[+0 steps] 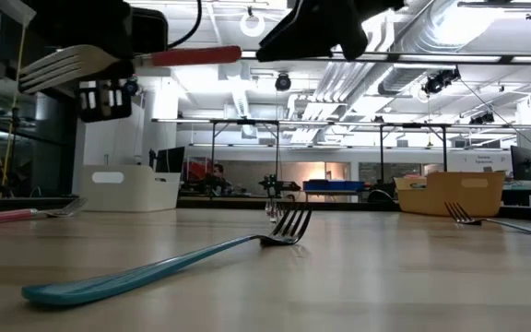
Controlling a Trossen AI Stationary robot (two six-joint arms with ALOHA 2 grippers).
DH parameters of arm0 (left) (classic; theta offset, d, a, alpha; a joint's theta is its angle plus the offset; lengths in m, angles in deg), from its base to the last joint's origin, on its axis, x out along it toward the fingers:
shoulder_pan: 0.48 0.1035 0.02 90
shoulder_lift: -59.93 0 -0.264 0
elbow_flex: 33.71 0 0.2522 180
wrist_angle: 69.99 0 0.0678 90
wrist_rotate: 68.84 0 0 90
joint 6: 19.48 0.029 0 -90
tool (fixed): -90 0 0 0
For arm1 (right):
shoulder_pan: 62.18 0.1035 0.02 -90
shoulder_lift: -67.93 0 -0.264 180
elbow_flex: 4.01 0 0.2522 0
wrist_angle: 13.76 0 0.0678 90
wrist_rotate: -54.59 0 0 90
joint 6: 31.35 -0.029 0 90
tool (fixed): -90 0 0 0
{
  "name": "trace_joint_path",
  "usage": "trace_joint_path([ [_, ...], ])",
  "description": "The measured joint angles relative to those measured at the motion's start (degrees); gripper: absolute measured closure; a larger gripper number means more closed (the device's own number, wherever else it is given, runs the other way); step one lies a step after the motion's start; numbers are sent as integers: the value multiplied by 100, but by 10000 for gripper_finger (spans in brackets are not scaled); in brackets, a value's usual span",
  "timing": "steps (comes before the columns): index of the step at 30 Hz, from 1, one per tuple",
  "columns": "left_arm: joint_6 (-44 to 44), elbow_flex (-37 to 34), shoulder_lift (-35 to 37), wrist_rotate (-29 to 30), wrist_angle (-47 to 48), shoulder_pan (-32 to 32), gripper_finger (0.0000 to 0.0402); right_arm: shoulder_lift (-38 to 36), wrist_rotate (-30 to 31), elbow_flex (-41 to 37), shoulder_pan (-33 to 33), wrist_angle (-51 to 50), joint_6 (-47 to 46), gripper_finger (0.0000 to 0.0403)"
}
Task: Sort silverware by color (type)
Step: Put the bottom left light red fork into the transparent bin
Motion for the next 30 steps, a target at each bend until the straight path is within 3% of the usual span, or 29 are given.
trace_joint_path([
  [6,-138,0,0,-86,-38,443,389,2,819,80,256,-20,867,229],
  [12,-249,0,0,-69,-169,737,389,6,563,175,160,-17,1163,229],
  [20,-402,5,-119,-103,-204,911,389,423,55,1322,-109,-1753,1001,229],
  [25,-347,9,-217,-265,-368,911,388,1081,-236,2365,-292,-3182,782,229],
  [30,-263,9,-275,-324,-357,911,387,1753,-244,3290,-400,-3974,819,229],
])
